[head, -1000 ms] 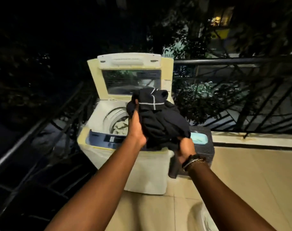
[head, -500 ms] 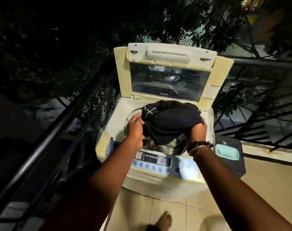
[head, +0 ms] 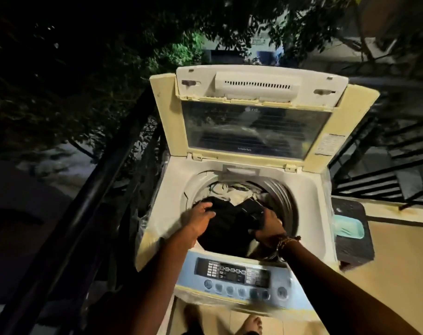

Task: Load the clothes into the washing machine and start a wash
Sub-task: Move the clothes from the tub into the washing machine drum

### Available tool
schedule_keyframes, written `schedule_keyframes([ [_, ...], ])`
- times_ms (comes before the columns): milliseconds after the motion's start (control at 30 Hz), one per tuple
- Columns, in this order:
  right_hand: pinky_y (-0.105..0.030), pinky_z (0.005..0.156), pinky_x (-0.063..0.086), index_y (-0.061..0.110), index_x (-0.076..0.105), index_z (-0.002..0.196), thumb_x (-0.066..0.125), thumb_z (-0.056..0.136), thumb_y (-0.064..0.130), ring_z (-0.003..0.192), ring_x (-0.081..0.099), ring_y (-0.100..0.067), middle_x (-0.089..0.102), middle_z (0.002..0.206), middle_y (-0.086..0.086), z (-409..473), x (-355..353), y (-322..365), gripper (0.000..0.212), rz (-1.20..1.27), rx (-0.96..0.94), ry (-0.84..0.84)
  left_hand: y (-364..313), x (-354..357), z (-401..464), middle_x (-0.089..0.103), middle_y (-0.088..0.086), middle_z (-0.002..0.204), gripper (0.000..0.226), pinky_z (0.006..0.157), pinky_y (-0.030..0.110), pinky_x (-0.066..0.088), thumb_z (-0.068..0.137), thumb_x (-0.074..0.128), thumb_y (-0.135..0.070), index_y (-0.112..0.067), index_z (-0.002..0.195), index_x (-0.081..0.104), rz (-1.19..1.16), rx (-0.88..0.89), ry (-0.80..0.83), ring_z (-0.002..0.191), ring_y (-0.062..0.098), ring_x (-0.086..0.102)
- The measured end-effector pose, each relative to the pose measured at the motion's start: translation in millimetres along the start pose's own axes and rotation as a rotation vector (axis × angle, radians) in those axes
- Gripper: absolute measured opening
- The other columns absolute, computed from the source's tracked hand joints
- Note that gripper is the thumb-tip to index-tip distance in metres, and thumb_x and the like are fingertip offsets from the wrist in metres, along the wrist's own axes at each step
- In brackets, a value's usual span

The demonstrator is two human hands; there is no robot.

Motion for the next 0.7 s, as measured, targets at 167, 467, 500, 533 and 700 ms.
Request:
schedule_keyframes([
  [167, -0.044, 0.111, 0.041, 0.022, 0.028, 0.152, 0.083, 0.070, 0.047, 0.138, 0.044, -0.030, 0.035, 0.154, -0.006, -9.9, 5.3, 35.1, 0.102, -0.027, -0.019, -0.003, 5.8, -26.3, 26.0, 0.064, 0.008, 0.127, 0.037, 0.103, 0.039, 0.050, 0.093, 0.066, -0.017, -0.018, 0.130, 0.061, 0.114, 0.007, 0.059, 0.114, 0.024, 0.063],
  [467, -0.041, 0.111, 0.043, 0.027, 0.037, 0.147, 0.072, 0.063, 0.061, 0.131, 0.052, -0.019, 0.049, 0.145, -0.001, -45.0, -21.5, 55.3, 0.097, 0.235, -0.099, -0.235, -29.2, -15.9, 28.3, 0.070, 0.009, 0.107, 0.020, 0.084, 0.025, 0.049, 0.093, 0.064, -0.005, -0.014, 0.110, 0.066, 0.111, 0.270, 0.027, 0.103, 0.025, 0.066],
  [500, -0.040, 0.110, 0.044, 0.027, 0.040, 0.144, 0.073, 0.066, 0.059, 0.129, 0.053, -0.018, 0.050, 0.143, 0.000, -54.5, -31.4, 47.3, 0.091, 0.261, -0.106, -0.278, -34.4, -5.3, 25.8, 0.070, 0.004, 0.101, 0.020, 0.085, 0.027, 0.051, 0.092, 0.065, -0.006, -0.023, 0.104, 0.066, 0.114, 0.317, -0.003, 0.100, 0.025, 0.068],
  [533, -0.039, 0.110, 0.043, 0.025, 0.042, 0.143, 0.074, 0.069, 0.054, 0.129, 0.053, -0.018, 0.051, 0.143, -0.001, -68.9, -44.7, 43.1, 0.086, 0.266, -0.107, -0.317, -39.1, 6.5, 23.4, 0.071, -0.001, 0.096, 0.022, 0.086, 0.032, 0.054, 0.090, 0.066, -0.011, -0.031, 0.098, 0.065, 0.124, 0.361, -0.027, 0.098, 0.025, 0.069],
  [700, -0.043, 0.109, 0.042, 0.018, 0.036, 0.149, 0.073, 0.081, 0.049, 0.132, 0.049, -0.026, 0.048, 0.148, -0.006, -138.2, -105.4, -24.2, 0.083, 0.256, -0.016, -0.598, -72.8, 105.0, -19.4, 0.073, 0.004, 0.105, 0.019, 0.090, 0.035, 0.053, 0.090, 0.068, -0.012, -0.018, 0.108, 0.067, 0.162, 0.590, 0.053, 0.096, 0.022, 0.068],
])
Point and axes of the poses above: each hand's wrist, its own z-axis towards the middle knuckle, its own x-axis out of the palm, y = z × x, the point moved 2 cm from there along z, towards the middle knuckle
